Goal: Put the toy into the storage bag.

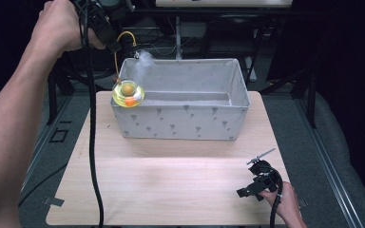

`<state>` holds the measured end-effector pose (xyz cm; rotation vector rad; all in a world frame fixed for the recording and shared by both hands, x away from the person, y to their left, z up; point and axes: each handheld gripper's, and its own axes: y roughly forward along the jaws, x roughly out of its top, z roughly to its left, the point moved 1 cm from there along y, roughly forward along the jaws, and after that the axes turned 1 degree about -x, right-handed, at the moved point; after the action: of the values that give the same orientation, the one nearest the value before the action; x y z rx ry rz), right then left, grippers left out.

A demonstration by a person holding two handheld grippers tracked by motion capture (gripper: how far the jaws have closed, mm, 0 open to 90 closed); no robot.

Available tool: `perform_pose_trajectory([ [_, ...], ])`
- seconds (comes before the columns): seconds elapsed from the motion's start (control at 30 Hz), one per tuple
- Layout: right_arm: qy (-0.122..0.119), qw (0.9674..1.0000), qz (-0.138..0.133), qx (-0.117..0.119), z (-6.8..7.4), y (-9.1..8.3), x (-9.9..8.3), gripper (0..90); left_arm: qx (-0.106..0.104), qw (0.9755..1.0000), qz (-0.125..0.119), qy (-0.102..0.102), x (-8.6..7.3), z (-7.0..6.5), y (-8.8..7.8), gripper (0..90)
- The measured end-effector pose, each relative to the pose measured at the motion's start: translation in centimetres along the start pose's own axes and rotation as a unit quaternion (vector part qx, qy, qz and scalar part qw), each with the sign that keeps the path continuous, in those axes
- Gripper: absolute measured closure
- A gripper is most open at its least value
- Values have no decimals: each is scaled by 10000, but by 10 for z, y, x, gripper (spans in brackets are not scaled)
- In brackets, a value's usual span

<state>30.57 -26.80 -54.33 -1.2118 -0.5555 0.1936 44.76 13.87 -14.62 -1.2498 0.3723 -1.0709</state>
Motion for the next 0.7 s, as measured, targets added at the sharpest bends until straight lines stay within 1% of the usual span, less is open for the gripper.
perform_pose_trajectory([
  [0.03, -25, 10000, 19, 19, -1, 0, 0, 74, -14, 10000, 33, -9, 2, 1, 1, 879],
  [0.07, -116, 9998, 130, -38, -2, -1, 1, 74, -16, 10000, 43, -24, 4, 2, 1, 879],
  [0.1, -154, 9997, 168, -64, -3, -2, 1, 74, -25, 10000, 72, -47, 6, 4, 2, 879],
  [0.17, -127, 9998, 140, -53, -2, -1, 1, 74, -19, 9999, 116, -73, 9, 7, 4, 879],
  [0.2, -83, 9999, 78, -59, -1, 0, 0, 74, -15, 9999, 132, -86, 11, 8, 5, 879],
  [0.3, -82, 9999, 78, -51, -1, 0, 0, 74, -19, 9998, 171, -107, 15, 11, 7, 879],
  [0.33, -50, 10000, 45, 7, -1, 0, 0, 74, -27, 9997, 206, -120, 16, 13, 8, 879],
  [0.37, -81, 9999, 78, -55, -1, 0, 0, 74, -49, 9996, 213, -162, 17, 15, 10, 879],
  [0.4, -81, 9999, 77, -47, -1, 0, 0, 74, -47, 9995, 242, -187, 18, 17, 11, 879],
  [0.47, -81, 9999, 79, -53, -1, 0, 0, 74, -42, 9995, 216, -244, 20, 20, 12, 879],
  [0.5, -34, 10000, 27, -49, 0, 0, 0, 74, -65, 9993, 232, -273, 20, 22, 13, 879],
  [0.6, -125, 9998, 138, -44, -3, -1, 0, 74, -27, 9993, 183, -323, 22, 27, 16, 879],
  [0.7, -123, 9998, 139, -37, -3, -1, 0, 74, -63, 9990, 213, -380, 23, 30, 20, 879],
])
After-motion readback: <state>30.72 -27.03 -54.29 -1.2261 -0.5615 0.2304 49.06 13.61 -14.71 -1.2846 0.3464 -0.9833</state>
